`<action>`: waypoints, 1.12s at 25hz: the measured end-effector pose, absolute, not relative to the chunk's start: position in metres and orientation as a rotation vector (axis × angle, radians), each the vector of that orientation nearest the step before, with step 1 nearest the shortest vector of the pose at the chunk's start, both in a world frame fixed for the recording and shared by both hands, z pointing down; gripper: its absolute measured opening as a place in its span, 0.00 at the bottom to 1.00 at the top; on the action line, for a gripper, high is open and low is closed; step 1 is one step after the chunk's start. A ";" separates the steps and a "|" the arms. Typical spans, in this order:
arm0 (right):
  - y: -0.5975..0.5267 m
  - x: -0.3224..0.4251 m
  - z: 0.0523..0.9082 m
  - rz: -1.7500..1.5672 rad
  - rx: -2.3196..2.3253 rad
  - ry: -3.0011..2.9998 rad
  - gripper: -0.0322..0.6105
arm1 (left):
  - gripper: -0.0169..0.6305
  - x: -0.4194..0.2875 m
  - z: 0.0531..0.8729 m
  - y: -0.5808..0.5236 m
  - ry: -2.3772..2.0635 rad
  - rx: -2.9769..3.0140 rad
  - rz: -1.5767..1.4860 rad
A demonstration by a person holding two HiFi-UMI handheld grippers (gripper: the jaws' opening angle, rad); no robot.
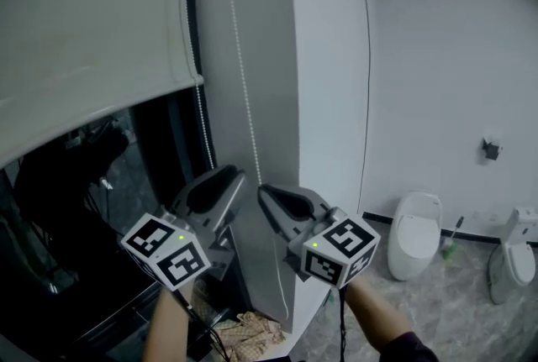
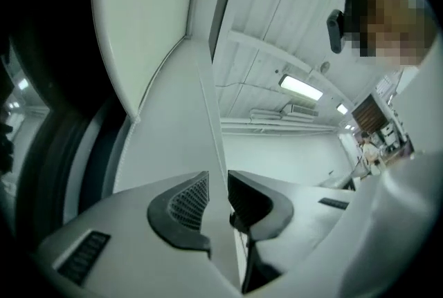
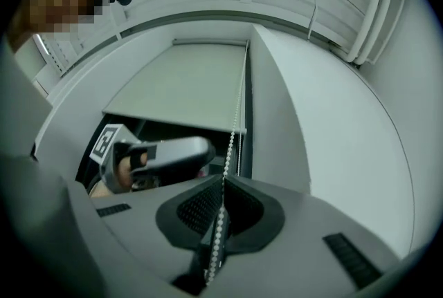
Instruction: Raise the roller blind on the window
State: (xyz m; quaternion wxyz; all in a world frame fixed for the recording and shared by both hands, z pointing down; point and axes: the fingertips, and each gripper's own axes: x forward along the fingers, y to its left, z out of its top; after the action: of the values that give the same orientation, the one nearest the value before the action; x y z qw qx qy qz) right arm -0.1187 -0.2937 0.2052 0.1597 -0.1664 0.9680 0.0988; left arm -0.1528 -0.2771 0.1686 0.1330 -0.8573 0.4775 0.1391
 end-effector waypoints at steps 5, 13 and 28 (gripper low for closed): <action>-0.293 -0.099 0.241 0.162 -0.468 2.789 0.08 | 0.14 -0.130 0.139 -0.292 1.262 -2.622 0.554; -0.295 -0.063 0.310 0.038 -0.544 2.868 0.08 | 0.14 -0.094 0.136 -0.305 1.207 -2.634 0.550; -0.294 -0.090 0.229 0.043 -0.348 2.763 0.08 | 0.06 -0.179 0.172 -0.277 1.498 -2.406 0.543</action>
State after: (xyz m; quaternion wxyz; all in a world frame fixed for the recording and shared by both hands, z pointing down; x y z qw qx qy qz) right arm -0.0899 -0.2940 0.2285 0.1772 -0.1228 0.9764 0.0153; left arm -0.1790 -0.2772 0.1721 0.1274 -0.8270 0.5149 0.1865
